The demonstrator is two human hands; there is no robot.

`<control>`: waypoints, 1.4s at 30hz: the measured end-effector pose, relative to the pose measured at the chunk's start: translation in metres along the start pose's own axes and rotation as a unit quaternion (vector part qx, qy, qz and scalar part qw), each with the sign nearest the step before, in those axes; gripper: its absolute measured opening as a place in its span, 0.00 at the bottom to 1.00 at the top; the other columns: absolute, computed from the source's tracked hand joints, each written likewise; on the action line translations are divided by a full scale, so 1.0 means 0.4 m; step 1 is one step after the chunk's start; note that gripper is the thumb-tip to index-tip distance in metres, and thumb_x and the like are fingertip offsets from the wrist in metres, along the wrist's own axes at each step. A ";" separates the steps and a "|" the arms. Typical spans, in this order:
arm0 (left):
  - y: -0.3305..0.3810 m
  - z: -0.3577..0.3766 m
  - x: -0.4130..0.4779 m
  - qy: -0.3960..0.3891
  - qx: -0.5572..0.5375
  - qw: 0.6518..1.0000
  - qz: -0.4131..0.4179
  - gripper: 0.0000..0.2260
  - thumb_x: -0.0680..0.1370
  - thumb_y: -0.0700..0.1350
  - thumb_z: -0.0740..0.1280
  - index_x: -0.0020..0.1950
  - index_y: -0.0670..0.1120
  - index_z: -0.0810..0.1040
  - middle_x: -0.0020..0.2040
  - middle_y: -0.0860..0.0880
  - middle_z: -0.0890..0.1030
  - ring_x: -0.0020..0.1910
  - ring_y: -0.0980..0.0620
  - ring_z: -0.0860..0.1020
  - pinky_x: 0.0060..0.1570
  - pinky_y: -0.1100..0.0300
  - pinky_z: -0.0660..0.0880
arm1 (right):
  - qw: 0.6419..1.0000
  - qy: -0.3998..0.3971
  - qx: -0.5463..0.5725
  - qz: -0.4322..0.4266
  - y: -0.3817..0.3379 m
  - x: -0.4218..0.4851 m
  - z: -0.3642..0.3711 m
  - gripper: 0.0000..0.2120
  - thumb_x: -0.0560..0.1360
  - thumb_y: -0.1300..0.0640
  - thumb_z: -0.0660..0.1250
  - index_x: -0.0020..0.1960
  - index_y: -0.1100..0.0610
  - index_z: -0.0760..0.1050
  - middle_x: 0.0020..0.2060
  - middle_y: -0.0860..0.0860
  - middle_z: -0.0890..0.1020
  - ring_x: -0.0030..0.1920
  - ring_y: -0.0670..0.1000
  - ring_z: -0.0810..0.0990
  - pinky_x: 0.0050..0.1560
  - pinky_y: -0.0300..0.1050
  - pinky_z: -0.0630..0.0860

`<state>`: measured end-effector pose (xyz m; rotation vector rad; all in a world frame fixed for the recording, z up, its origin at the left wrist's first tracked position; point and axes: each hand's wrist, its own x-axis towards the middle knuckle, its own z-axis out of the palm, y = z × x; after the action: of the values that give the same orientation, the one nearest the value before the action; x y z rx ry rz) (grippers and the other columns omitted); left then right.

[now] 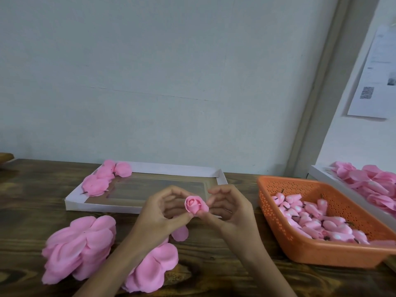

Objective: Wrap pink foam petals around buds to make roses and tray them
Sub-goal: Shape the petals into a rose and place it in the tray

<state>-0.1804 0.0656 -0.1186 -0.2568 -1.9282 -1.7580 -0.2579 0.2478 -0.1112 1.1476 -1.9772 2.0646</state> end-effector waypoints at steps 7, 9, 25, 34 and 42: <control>0.001 0.002 -0.002 0.019 -0.001 0.999 0.029 0.16 0.70 0.42 0.81 0.55 0.53 0.84 0.54 0.45 0.88 0.55 0.44 0.87 0.55 0.53 0.84 | 0.999 0.018 0.017 -0.031 -0.025 -0.009 0.016 0.11 0.68 0.52 0.82 0.48 0.48 0.84 0.42 0.52 0.88 0.43 0.54 0.88 0.45 0.46 0.85; 0.004 0.003 -0.004 0.026 0.005 0.999 0.040 0.17 0.72 0.39 0.81 0.57 0.54 0.86 0.53 0.47 0.88 0.54 0.46 0.87 0.54 0.56 0.84 | 0.999 0.025 0.021 -0.031 -0.028 -0.010 0.021 0.11 0.69 0.49 0.82 0.48 0.49 0.85 0.43 0.51 0.88 0.44 0.54 0.88 0.46 0.46 0.85; 0.004 0.026 -0.011 0.075 0.174 0.977 0.100 0.28 0.70 0.33 0.80 0.64 0.57 0.82 0.54 0.58 0.85 0.52 0.53 0.86 0.49 0.61 0.84 | 0.990 0.061 -0.080 -0.102 -0.007 -0.023 0.044 0.14 0.70 0.55 0.83 0.51 0.46 0.83 0.44 0.43 0.88 0.43 0.50 0.87 0.43 0.40 0.84; 0.003 0.030 -0.002 -0.023 0.224 0.974 -0.028 0.14 0.66 0.39 0.76 0.46 0.55 0.81 0.45 0.56 0.84 0.46 0.55 0.84 0.44 0.63 0.79 | 0.981 -0.097 -0.113 -0.123 -0.016 -0.031 0.037 0.15 0.69 0.62 0.82 0.53 0.56 0.82 0.47 0.45 0.87 0.47 0.50 0.87 0.49 0.49 0.85; -0.012 0.025 -0.013 0.008 0.253 0.963 -0.092 0.25 0.68 0.28 0.76 0.42 0.59 0.77 0.37 0.72 0.82 0.39 0.71 0.80 0.41 0.73 0.76 | 0.945 -0.080 -0.239 -0.208 -0.032 -0.029 0.031 0.12 0.74 0.57 0.79 0.56 0.53 0.84 0.53 0.45 0.82 0.49 0.47 0.82 0.45 0.42 0.82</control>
<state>-0.1805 0.0756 -0.1254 0.1227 -2.3670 -1.2988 -0.2373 0.2441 -0.1079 1.4824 -1.9269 1.2347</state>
